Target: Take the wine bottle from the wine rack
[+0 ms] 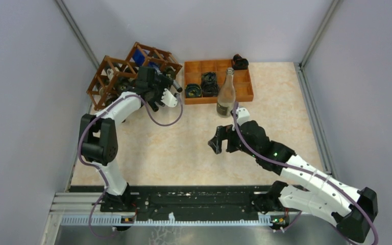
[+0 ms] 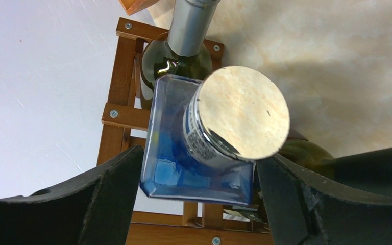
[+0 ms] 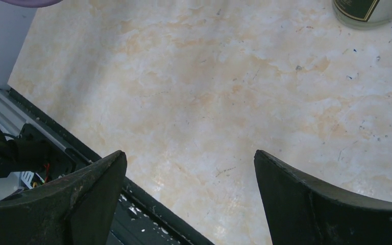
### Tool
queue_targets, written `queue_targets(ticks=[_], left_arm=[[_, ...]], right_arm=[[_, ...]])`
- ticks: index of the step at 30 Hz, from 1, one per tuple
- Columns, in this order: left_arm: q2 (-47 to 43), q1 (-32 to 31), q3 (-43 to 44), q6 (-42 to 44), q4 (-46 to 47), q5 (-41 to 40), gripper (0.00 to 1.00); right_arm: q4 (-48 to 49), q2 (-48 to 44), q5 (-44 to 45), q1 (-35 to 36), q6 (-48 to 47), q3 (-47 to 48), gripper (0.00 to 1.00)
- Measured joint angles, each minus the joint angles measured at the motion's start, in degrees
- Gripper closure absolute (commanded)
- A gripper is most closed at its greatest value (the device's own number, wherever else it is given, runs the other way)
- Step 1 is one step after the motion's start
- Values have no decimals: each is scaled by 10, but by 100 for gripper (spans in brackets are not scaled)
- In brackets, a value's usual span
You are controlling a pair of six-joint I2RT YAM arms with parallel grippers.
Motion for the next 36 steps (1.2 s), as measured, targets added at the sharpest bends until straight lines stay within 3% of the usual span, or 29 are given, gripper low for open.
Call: queue_targets(ticks=[4, 13, 22, 36], left_arm=[[12, 0, -2, 8, 31, -13, 26], [21, -1, -8, 39, 59, -40, 77], [-26, -14, -96, 66, 121, -43, 100], [-151, -104, -196, 27, 61, -96, 100]], right_arm=[[-14, -16, 9, 0, 0, 0, 6], [-25, -18, 17, 0, 0, 1, 6], [-26, -18, 19, 0, 0, 1, 7], [-43, -35, 19, 0, -1, 8, 7]])
